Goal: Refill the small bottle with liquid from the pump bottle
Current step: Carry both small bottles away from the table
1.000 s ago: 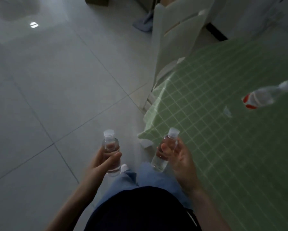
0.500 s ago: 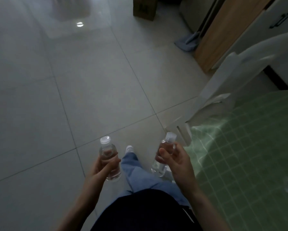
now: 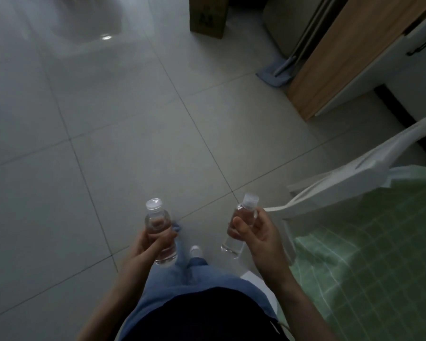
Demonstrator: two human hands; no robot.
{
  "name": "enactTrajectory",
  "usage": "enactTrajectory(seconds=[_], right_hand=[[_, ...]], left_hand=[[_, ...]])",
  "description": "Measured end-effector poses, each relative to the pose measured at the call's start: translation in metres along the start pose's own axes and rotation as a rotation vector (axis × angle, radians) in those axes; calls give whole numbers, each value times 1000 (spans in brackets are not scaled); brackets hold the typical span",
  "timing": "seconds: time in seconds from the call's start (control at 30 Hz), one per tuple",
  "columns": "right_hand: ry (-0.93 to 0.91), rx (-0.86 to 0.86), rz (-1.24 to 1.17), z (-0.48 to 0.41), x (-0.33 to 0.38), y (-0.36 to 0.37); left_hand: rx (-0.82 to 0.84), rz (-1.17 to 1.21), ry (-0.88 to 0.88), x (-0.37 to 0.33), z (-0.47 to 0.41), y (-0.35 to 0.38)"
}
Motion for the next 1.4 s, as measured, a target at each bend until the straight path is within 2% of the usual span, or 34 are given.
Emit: enactTrajectory(seconds=[0.4,0.47,0.53,0.6,0.73,0.87,1.2,1.4], right_hand=[[-31,-324,25,-133,50,11],[-39,-332,2,-137,57,14],[-43,-391,37,-182,75,12],[-58,-372,32,-196,89,19],[-96,-438,25,-243,114,5],[-80,-458,-8,-290,133,-24],[-124,-483,-92,-400,199,-121],[-133,-558,-132,-441,236,-179]], left_hand=[[289,-144,-63,-126,-170,-2],[315,-149,-56,-140,-174,2],[366,-212,-66,-179,-229,0],[376,-210,-59,-197,-241,1],[431,-256,-64,-225,-297,18],[473,-302,-63,-248,-344,54],[453,-286,-52,-297,-460,169],[533,-329,-56,-323,-521,246]])
Point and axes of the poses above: each hand's wrist, its own z-axis away from the middle knuckle, its own y-axis out of the palm, x = y × z, the point moved 4 cm from there along -z, towards the middle knuckle, and after that the axes turned 9 degrees about x, right-handed, at the moved point
